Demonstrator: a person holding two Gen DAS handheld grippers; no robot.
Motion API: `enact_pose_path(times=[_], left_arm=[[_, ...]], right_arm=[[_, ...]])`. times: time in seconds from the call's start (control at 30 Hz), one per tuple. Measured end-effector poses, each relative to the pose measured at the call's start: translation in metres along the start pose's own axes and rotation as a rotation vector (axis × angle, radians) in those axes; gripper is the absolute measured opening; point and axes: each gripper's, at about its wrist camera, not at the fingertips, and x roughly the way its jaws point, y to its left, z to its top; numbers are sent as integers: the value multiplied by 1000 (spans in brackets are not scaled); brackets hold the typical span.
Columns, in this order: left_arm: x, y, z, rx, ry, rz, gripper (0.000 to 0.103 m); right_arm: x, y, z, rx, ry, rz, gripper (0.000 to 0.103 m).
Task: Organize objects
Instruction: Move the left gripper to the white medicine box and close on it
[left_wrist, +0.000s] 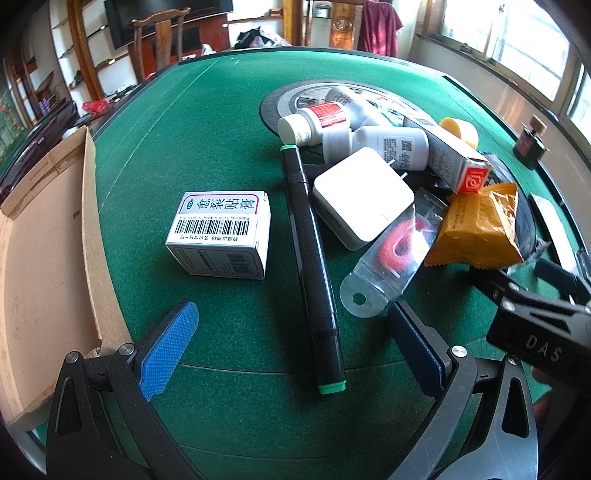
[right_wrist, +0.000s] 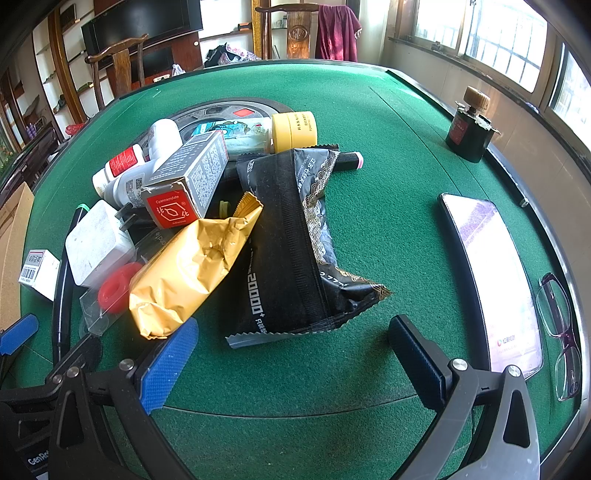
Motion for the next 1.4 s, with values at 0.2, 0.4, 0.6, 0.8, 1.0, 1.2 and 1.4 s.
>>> enact_pose_path(times=[0.2, 0.4, 0.6, 0.8, 1.0, 1.2, 1.4], left_arm=[[-16, 3, -5, 65, -3, -65, 103], [-42, 26, -2, 103, -72, -142, 103], [-43, 33, 5, 70, -63, -175, 87], [-42, 37, 21, 88, -66, -81, 71], [-20, 43, 30, 32, 10, -91, 71], [3, 42, 35, -2, 53, -55, 50], [8, 36, 35, 7, 21, 0, 47]], right_arm=[[-3, 0, -4, -97, 8, 65, 103], [-27, -18, -12, -105, -84, 231, 103], [-26, -31, -7, -48, -128, 333, 102], [-33, -31, -8, -59, -154, 372, 102], [-33, -30, -9, -64, -147, 379, 102], [-35, -30, -10, -63, -145, 384, 102], [-35, -29, -11, -65, -141, 385, 102]])
